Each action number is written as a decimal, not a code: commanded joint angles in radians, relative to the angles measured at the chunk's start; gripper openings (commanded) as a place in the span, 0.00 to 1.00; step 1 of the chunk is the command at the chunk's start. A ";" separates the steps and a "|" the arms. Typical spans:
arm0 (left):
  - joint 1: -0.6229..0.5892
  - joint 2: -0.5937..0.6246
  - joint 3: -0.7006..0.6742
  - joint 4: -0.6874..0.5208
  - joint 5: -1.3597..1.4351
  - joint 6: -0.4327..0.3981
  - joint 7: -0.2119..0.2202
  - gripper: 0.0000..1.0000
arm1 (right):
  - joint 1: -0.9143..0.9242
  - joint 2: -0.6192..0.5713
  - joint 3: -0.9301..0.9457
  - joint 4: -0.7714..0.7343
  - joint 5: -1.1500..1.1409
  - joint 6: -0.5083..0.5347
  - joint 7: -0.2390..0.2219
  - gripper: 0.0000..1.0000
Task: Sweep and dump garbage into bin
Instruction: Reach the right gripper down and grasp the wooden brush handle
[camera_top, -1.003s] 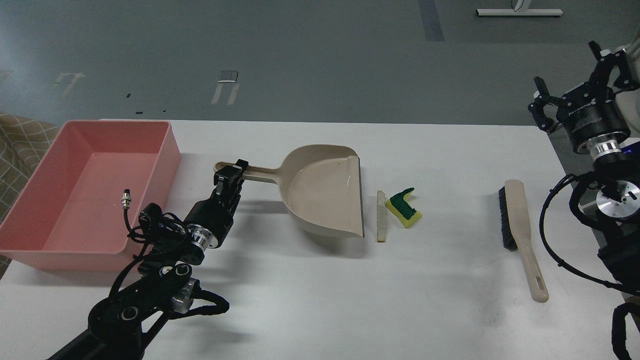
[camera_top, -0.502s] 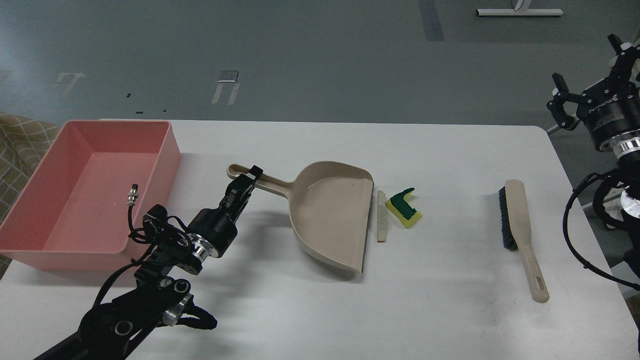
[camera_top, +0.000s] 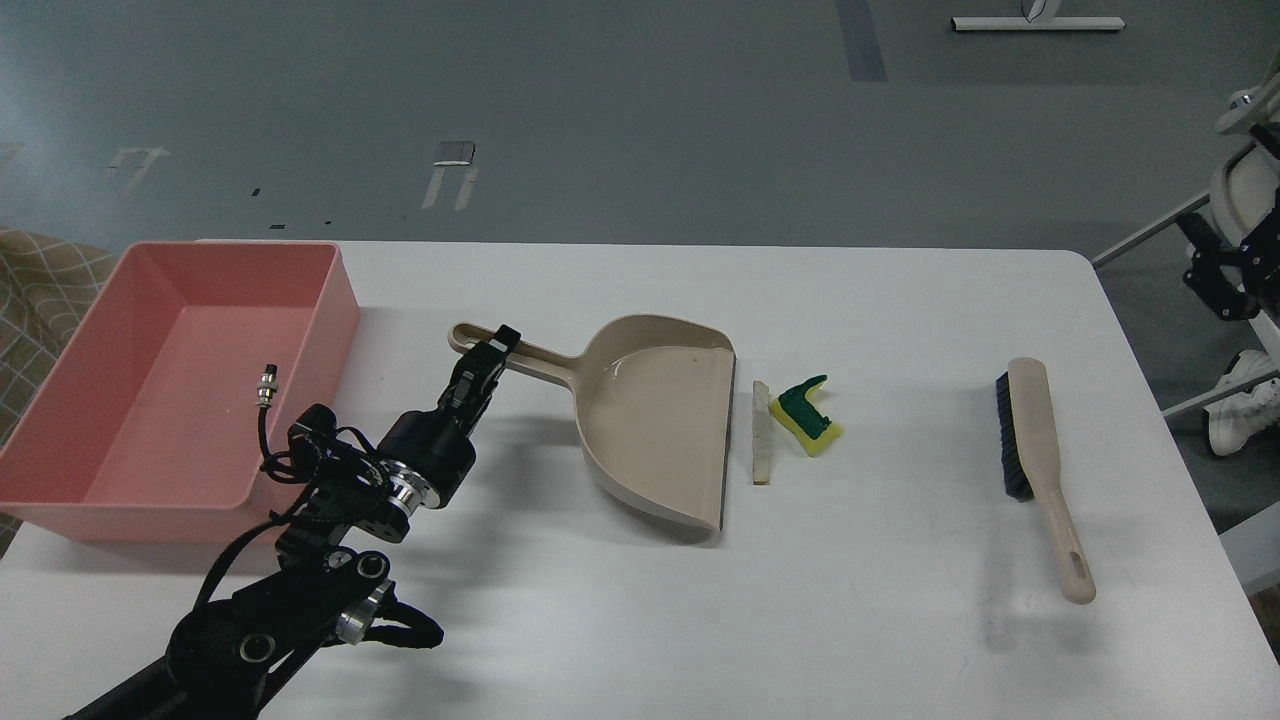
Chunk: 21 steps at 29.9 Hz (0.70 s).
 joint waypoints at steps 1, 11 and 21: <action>0.000 -0.001 0.001 0.001 0.002 0.003 0.005 0.18 | -0.014 -0.058 -0.026 0.071 -0.099 -0.007 0.001 1.00; 0.003 -0.003 -0.002 0.002 0.003 0.012 0.031 0.18 | -0.037 -0.460 -0.256 0.427 -0.402 0.000 -0.002 1.00; -0.003 -0.030 -0.005 0.002 0.002 0.013 0.031 0.18 | -0.038 -0.472 -0.345 0.562 -0.404 0.000 -0.161 1.00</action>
